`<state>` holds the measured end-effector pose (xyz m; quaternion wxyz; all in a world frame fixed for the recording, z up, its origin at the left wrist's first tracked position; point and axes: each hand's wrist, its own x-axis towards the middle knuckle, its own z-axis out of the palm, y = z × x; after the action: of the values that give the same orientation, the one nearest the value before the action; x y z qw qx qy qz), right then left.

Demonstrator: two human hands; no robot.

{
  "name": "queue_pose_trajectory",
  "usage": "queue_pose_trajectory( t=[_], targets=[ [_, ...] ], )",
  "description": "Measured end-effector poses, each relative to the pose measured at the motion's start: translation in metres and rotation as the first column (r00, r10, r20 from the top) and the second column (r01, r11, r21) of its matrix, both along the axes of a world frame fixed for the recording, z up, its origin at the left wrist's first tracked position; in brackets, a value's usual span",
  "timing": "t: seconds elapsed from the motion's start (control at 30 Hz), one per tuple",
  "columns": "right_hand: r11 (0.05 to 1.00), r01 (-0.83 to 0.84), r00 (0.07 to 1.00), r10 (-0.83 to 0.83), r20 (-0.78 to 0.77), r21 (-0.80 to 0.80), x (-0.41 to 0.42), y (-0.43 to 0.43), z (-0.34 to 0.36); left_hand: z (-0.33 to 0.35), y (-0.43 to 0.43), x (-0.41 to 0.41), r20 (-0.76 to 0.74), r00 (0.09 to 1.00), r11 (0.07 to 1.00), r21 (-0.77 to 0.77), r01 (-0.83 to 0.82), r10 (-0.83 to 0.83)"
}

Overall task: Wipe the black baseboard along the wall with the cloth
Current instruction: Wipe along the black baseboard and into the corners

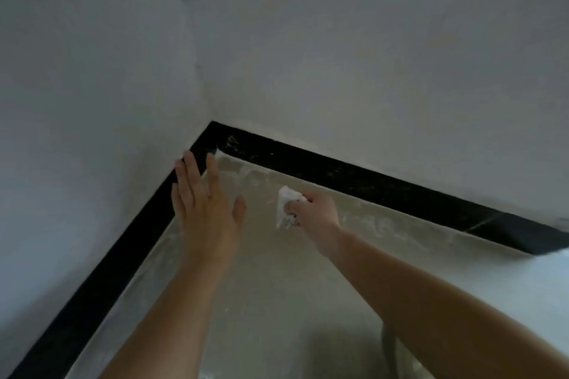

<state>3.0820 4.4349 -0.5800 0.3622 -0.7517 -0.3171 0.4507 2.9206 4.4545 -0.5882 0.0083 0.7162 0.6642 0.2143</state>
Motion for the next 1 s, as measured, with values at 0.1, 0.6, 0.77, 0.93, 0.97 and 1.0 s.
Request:
queue_pose_trajectory(
  t=[0.1,0.6,0.77,0.93,0.97,1.0],
  targets=[
    [0.991,0.13,0.99,-0.128,0.05,-0.035,0.053,-0.037,0.003,-0.007,-0.018,0.044,0.045,0.987,0.971,-0.176,0.163,-0.157],
    [0.83,0.544,0.838,-0.545,-0.028,0.126,0.217,-0.148,-0.028,0.005,-0.041,0.219,0.043,0.924,0.879,-0.296,0.374,-0.379],
    [0.732,0.655,0.732,-0.676,0.085,0.188,0.288,-0.184,-0.04,0.003,-0.049,0.286,0.216,0.95,0.919,-0.277,0.282,-0.226],
    [0.473,0.873,0.47,-0.881,0.055,0.122,0.331,-0.2,-0.054,0.005,-0.047,0.324,0.259,0.966,0.91,-0.404,0.097,0.013],
    [0.392,0.914,0.391,-0.92,0.03,0.103,0.335,-0.199,-0.055,0.006,-0.047,0.327,0.253,0.967,0.899,-0.432,0.076,0.04],
    [0.325,0.941,0.326,-0.945,0.001,0.09,0.339,-0.197,-0.054,0.009,-0.045,0.328,0.244,0.968,0.891,-0.449,0.062,0.056]
  ],
)
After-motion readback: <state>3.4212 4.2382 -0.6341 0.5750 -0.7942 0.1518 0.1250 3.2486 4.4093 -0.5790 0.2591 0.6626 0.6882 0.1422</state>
